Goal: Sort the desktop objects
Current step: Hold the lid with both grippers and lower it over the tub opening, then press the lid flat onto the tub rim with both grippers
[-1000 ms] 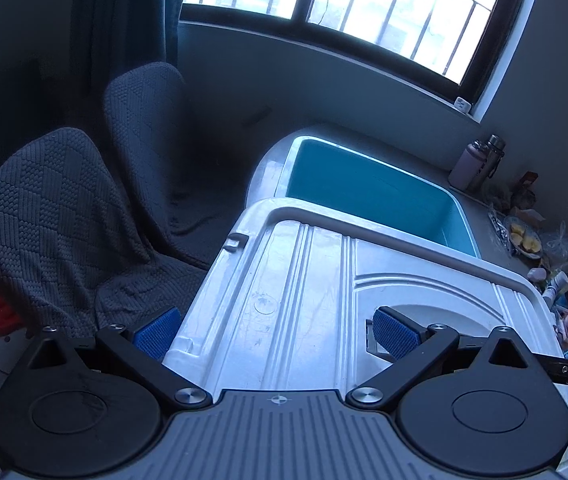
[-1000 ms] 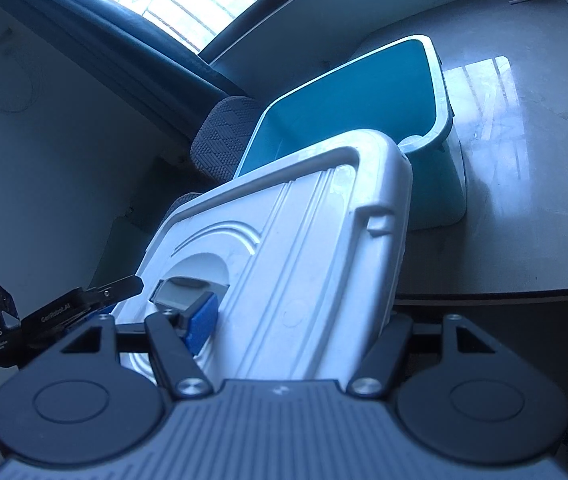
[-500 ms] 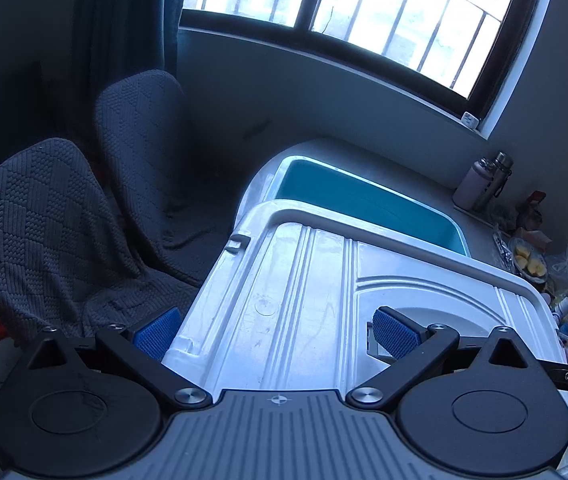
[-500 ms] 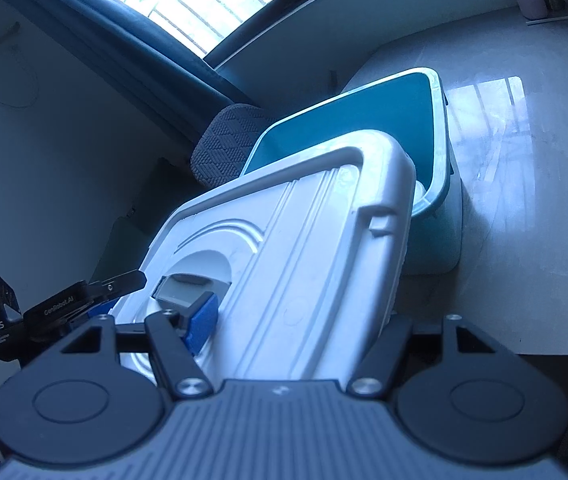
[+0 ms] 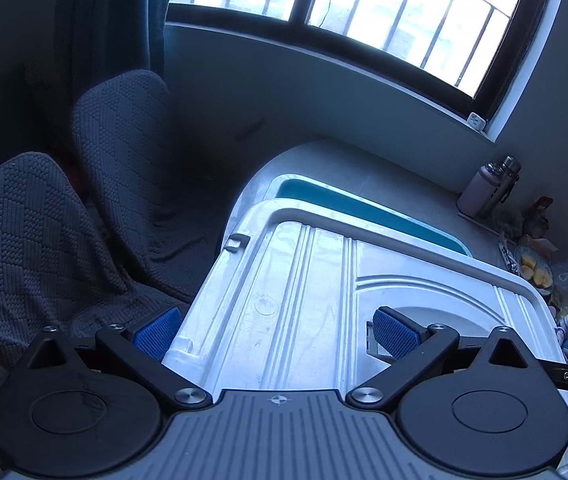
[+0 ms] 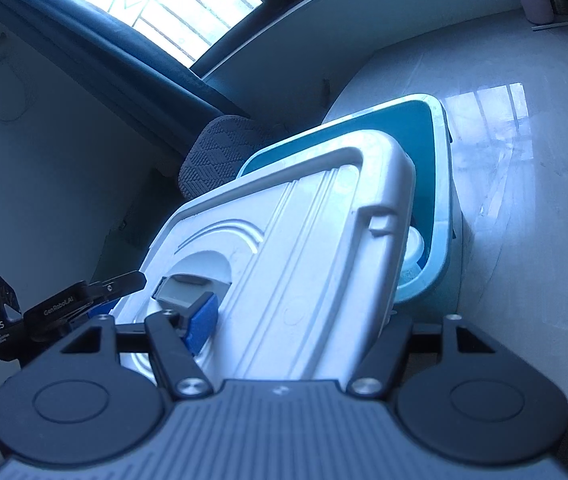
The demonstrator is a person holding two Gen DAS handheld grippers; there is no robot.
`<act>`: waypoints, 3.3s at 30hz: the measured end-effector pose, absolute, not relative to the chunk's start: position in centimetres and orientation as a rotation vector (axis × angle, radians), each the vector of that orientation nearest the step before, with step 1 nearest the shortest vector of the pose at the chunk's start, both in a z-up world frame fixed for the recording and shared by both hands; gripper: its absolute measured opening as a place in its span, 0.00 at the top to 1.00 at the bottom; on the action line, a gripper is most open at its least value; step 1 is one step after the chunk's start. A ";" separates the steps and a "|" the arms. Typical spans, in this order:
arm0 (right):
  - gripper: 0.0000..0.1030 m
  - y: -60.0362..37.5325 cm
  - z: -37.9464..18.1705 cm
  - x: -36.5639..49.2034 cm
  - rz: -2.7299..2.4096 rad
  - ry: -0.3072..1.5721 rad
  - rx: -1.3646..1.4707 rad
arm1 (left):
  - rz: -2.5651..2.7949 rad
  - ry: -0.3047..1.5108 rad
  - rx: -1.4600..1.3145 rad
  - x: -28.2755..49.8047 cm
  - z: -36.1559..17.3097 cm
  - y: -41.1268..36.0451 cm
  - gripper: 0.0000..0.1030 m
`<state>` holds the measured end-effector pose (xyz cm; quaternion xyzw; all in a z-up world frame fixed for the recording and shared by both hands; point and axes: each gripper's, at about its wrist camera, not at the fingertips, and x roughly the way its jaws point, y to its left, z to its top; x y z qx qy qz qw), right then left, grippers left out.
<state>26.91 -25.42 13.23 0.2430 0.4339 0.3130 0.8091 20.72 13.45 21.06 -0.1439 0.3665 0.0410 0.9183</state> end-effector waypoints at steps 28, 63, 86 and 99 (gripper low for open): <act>0.35 -23.0 12.3 38.9 0.615 0.947 0.536 | 0.026 0.808 -0.288 35.9 20.2 16.4 0.01; 0.26 -24.3 13.9 39.3 0.300 0.964 0.263 | 0.014 0.882 -0.221 39.2 18.2 17.3 0.00; 0.32 -22.2 12.1 36.4 0.266 1.032 0.206 | 0.013 0.994 -0.186 38.6 15.0 17.9 0.00; 0.35 -22.4 12.1 36.2 0.228 1.051 0.190 | -0.024 1.003 -0.202 38.5 14.6 16.9 0.00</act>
